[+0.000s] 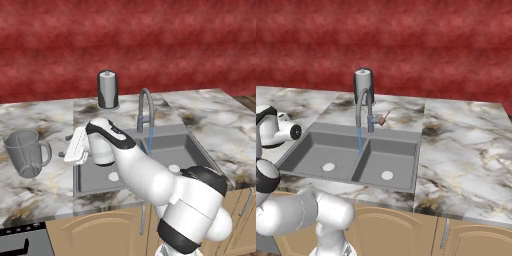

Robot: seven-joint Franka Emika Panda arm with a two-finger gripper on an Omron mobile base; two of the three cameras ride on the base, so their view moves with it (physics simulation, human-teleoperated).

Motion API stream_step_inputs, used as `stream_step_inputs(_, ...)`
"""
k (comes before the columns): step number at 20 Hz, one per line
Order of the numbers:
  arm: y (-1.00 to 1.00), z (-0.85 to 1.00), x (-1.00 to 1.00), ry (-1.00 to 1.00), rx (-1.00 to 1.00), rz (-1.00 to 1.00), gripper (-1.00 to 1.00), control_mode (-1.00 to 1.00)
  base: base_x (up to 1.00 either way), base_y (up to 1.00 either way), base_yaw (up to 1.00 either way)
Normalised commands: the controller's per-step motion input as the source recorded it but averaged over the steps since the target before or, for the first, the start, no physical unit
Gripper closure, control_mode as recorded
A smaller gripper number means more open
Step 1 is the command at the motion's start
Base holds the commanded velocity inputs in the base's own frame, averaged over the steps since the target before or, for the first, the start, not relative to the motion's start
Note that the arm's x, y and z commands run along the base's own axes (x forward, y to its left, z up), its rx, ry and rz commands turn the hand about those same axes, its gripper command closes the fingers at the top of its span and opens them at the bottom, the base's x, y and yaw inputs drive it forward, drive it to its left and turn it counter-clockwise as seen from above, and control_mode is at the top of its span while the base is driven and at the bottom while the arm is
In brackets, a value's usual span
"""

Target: Turn on the sink faucet and place the jug under the water for a few seconds to fill it up.

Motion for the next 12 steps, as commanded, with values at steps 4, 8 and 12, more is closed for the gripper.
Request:
stream_step_inputs(4, 0.23, -0.16, 0.19, 0.00, 0.00, 0.00, -1.00, -1.00, 0.00, 0.00, 0.00)
stream_step_inputs(8, 0.05, -0.18, 0.20, 0.00, 0.00, 0.00, -1.00, -1.00, 0.00, 0.00, 0.00)
stream_step_inputs(12, 0.12, -0.16, 0.26, 0.00, 0.00, 0.00, -1.00, -1.00, 0.00, 0.00, 0.00)
